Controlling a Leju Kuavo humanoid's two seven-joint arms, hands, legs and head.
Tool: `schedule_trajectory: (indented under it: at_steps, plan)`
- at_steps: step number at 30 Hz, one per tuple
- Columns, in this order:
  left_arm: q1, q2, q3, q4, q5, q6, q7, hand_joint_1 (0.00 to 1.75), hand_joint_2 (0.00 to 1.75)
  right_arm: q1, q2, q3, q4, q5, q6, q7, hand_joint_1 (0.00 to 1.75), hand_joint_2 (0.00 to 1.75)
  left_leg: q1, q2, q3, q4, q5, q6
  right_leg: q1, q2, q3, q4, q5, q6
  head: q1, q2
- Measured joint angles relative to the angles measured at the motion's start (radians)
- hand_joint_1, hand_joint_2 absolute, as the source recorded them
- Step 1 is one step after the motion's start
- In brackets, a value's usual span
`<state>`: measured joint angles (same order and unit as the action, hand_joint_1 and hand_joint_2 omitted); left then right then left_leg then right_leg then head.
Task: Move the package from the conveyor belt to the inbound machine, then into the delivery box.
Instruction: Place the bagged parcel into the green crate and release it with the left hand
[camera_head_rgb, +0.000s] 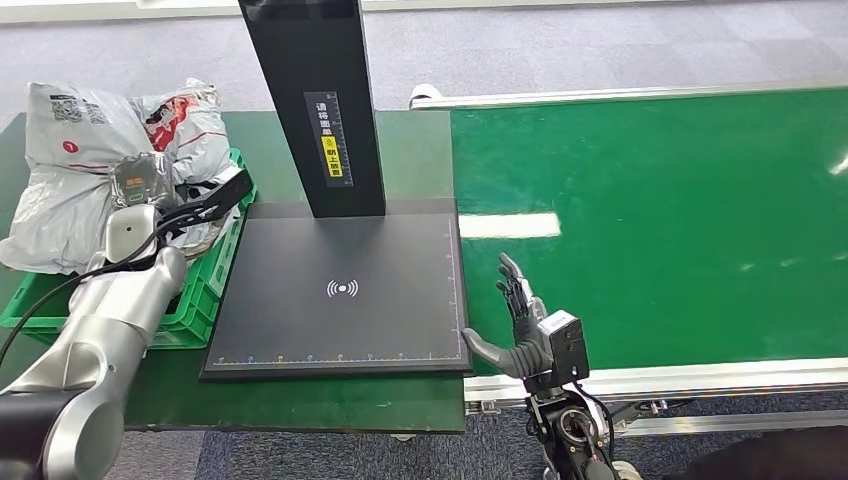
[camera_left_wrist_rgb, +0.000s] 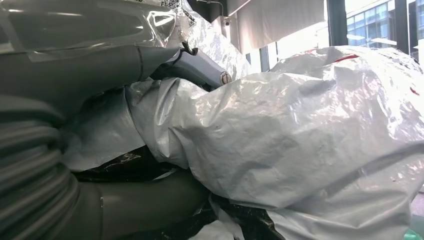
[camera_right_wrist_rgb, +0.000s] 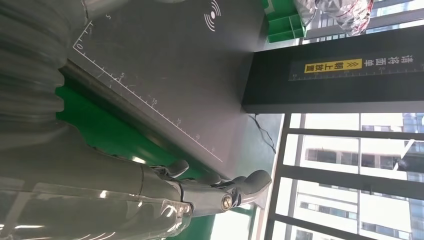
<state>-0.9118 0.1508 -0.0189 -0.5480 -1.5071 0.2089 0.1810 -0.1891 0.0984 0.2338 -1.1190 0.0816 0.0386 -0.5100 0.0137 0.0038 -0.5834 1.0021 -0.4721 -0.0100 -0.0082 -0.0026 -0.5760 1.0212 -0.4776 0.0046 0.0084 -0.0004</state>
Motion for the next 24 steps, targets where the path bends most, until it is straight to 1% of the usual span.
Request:
schedule_trajectory:
  at_steps: [2, 4, 5, 6, 8, 9, 10, 13, 15, 16, 20, 24]
  plan:
    - [-0.007, 0.002, -0.005, 0.011, 0.009, -0.034, -0.002, 1.75, 1.75, -0.001, 0.000, 0.000, 0.002, 0.004, 0.002, 0.000, 0.00, 1.75, 0.000, 0.000, 0.000, 0.000, 0.000, 0.000, 0.000, 0.000, 0.000, 0.000, 0.000, 0.000, 0.000, 0.000]
    - [-0.020, 0.008, -0.013, 0.022, 0.025, -0.108, -0.004, 1.72, 1.75, -0.002, 0.002, -0.001, 0.004, 0.013, 0.011, 0.000, 0.00, 1.75, 0.000, 0.000, 0.001, 0.000, 0.000, 0.000, 0.000, 0.000, 0.001, 0.000, 0.000, 0.000, 0.000, 0.000]
    - [-0.027, 0.012, -0.019, 0.028, 0.033, -0.148, -0.004, 1.34, 1.75, -0.003, 0.003, -0.001, 0.006, 0.018, 0.015, 0.000, 0.00, 1.75, 0.000, 0.000, 0.001, 0.000, 0.000, 0.000, 0.000, 0.000, 0.002, 0.000, 0.000, 0.000, 0.000, 0.000]
    - [-0.035, 0.018, -0.026, 0.034, 0.039, -0.184, -0.003, 0.90, 1.75, -0.004, 0.005, -0.001, 0.007, 0.022, 0.020, 0.001, 0.00, 1.75, 0.000, 0.000, 0.002, 0.000, 0.000, 0.000, 0.000, 0.000, 0.002, 0.000, 0.000, 0.000, 0.000, 0.000]
    - [-0.045, 0.030, -0.036, 0.043, 0.051, -0.218, 0.009, 0.05, 1.75, -0.005, 0.009, -0.002, 0.009, 0.028, 0.024, 0.002, 0.00, 1.75, 0.000, 0.001, 0.003, 0.000, 0.000, 0.000, 0.000, 0.001, 0.003, 0.000, 0.000, 0.000, 0.000, 0.000]
    - [-0.045, 0.036, -0.038, 0.046, 0.057, -0.205, 0.022, 0.00, 1.75, -0.005, 0.012, -0.002, 0.009, 0.030, 0.025, 0.003, 0.00, 1.75, 0.000, 0.001, 0.003, 0.000, 0.000, 0.000, 0.000, 0.001, 0.003, 0.000, 0.000, 0.000, 0.000, 0.000]
    - [-0.043, 0.040, -0.039, 0.048, 0.063, -0.170, 0.039, 0.00, 1.75, -0.005, 0.014, -0.002, 0.009, 0.032, 0.025, 0.006, 0.00, 1.75, 0.000, 0.002, 0.003, 0.000, 0.000, 0.000, 0.000, 0.002, 0.002, 0.000, 0.000, 0.000, 0.000, 0.000]
    - [-0.024, 0.043, -0.039, 0.050, 0.089, 0.011, 0.073, 0.00, 1.75, -0.002, 0.018, -0.004, 0.008, 0.035, 0.024, 0.019, 0.00, 1.75, 0.000, 0.002, 0.003, 0.000, 0.000, 0.000, 0.000, 0.003, 0.002, 0.000, 0.000, 0.000, 0.000, 0.000]
    - [-0.011, 0.041, -0.039, 0.049, 0.097, 0.131, 0.075, 0.00, 1.75, 0.002, 0.019, -0.005, 0.005, 0.035, 0.021, 0.024, 0.00, 1.75, 0.000, 0.002, 0.003, 0.000, 0.000, 0.000, 0.000, 0.003, 0.001, 0.001, 0.000, 0.000, 0.000, 0.000]
    - [-0.006, 0.040, -0.040, 0.048, 0.096, 0.176, 0.074, 0.00, 1.75, 0.004, 0.019, -0.005, 0.003, 0.035, 0.019, 0.026, 0.00, 1.75, 0.000, 0.002, 0.003, 0.000, 0.000, 0.000, 0.000, 0.002, 0.001, 0.001, 0.000, 0.000, 0.000, 0.000]
    - [0.016, 0.033, -0.044, 0.036, 0.088, 0.281, 0.061, 0.00, 1.75, 0.011, 0.020, -0.006, -0.004, 0.035, 0.016, 0.032, 0.00, 1.75, 0.000, 0.002, 0.001, 0.000, 0.000, 0.000, 0.000, 0.002, 0.000, 0.000, 0.000, 0.000, 0.000, 0.000]
    - [0.044, 0.024, -0.053, -0.002, 0.083, 0.430, 0.019, 0.00, 1.75, 0.021, 0.020, -0.006, -0.016, 0.035, 0.014, 0.033, 0.00, 1.75, 0.000, 0.002, 0.000, 0.000, 0.000, 0.000, 0.000, 0.002, -0.001, 0.000, 0.000, 0.000, 0.000, 0.000]
